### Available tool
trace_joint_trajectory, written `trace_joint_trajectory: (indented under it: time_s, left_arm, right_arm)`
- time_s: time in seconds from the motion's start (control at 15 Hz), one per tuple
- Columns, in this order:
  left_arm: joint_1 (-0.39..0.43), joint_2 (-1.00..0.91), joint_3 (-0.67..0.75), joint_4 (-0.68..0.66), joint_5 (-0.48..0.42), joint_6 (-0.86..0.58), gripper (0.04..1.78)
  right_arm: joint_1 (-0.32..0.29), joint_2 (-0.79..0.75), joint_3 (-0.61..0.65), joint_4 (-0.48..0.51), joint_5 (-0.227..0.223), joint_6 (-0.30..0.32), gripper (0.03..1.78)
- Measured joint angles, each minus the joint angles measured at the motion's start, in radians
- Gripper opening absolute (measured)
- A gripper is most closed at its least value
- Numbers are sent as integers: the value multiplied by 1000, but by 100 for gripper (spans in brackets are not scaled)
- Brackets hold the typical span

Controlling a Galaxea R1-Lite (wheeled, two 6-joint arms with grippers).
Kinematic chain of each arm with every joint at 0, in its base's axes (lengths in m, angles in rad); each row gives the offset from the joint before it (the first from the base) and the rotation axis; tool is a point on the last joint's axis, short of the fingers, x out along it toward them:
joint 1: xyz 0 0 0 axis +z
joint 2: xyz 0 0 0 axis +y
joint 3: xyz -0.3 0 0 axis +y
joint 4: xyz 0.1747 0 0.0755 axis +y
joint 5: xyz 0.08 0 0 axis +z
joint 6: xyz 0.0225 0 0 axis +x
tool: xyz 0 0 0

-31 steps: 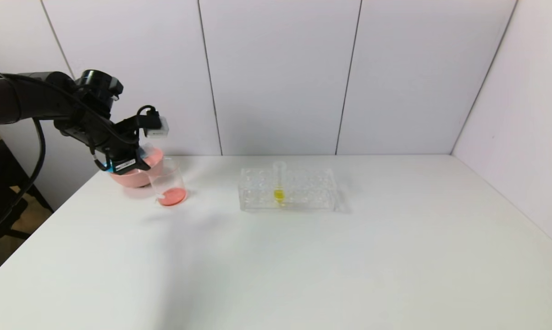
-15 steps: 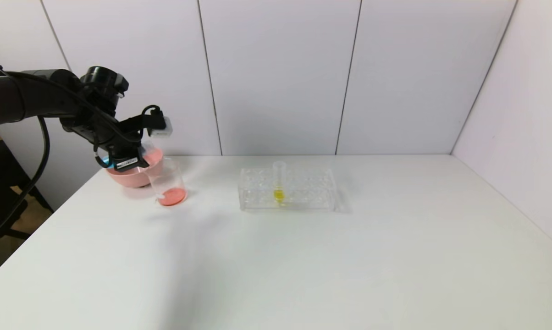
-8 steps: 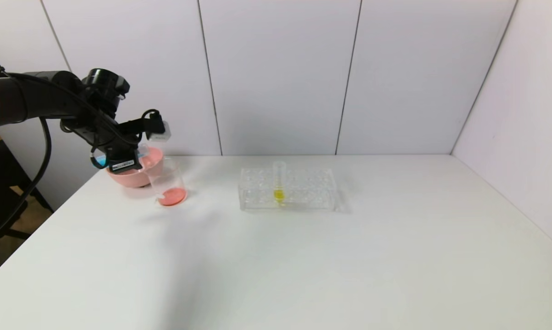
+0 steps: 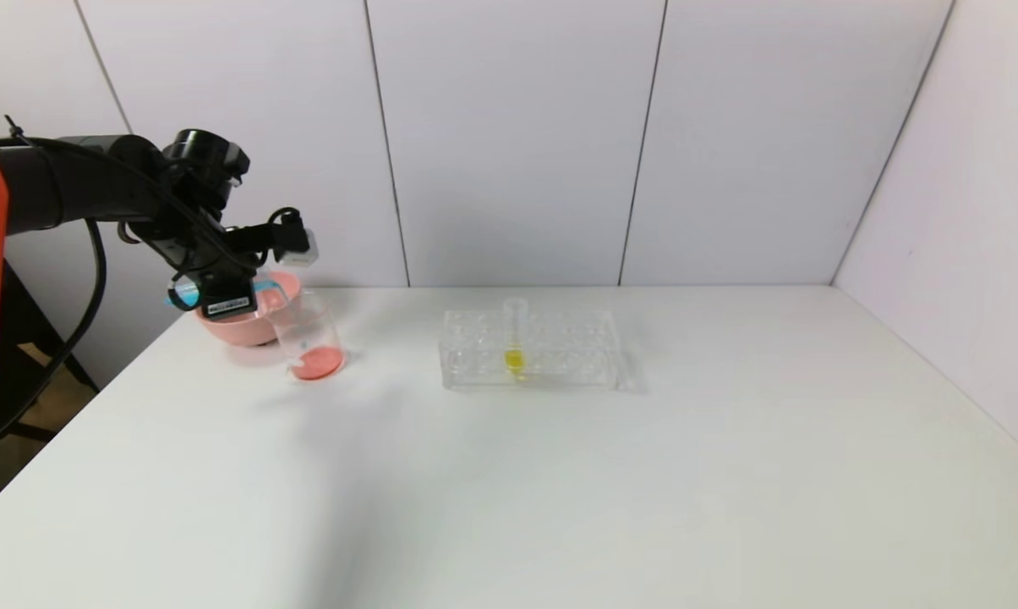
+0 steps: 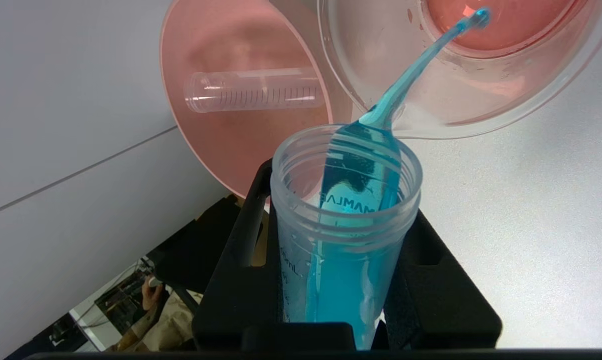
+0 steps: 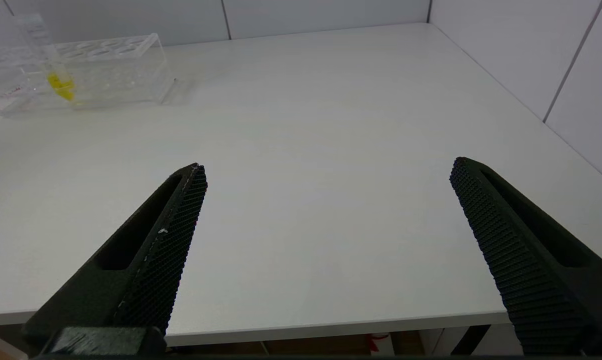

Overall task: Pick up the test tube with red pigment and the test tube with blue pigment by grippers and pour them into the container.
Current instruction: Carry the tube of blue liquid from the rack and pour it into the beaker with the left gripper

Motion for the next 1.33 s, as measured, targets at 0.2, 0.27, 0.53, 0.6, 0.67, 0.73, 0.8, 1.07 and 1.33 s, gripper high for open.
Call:
trace_joint_trajectory:
  time_s: [0.2, 0.27, 0.53, 0.6, 0.67, 0.73, 0.8, 1.07, 1.33]
  left_arm:
    - [-10, 4, 0, -1, 29, 0, 54]
    - [-14, 4, 0, -1, 36, 1, 54]
    - [-22, 5, 0, 7, 79, 11, 54]
    - [-24, 5, 0, 11, 92, 13, 54]
    - [-27, 5, 0, 13, 109, 19, 54]
    - [-29, 5, 0, 14, 125, 26, 54]
    - [-33, 5, 0, 15, 139, 27, 54]
    - [-51, 5, 0, 15, 255, 48, 54]
    - [-81, 11, 1, 17, 281, 49, 54]
  right_arm:
    - [0, 0, 0, 0, 0, 0, 177]
    - [0, 0, 0, 0, -1, 0, 177]
    - [0, 0, 0, 0, 0, 0, 177]
    - [0, 0, 0, 0, 0, 0, 177]
    - [0, 0, 0, 0, 0, 0, 177]
    - [0, 0, 0, 0, 0, 0, 177]
    - [0, 0, 0, 0, 0, 0, 177]
    - [0, 0, 0, 0, 0, 0, 178]
    - [0, 0, 0, 0, 0, 0, 177]
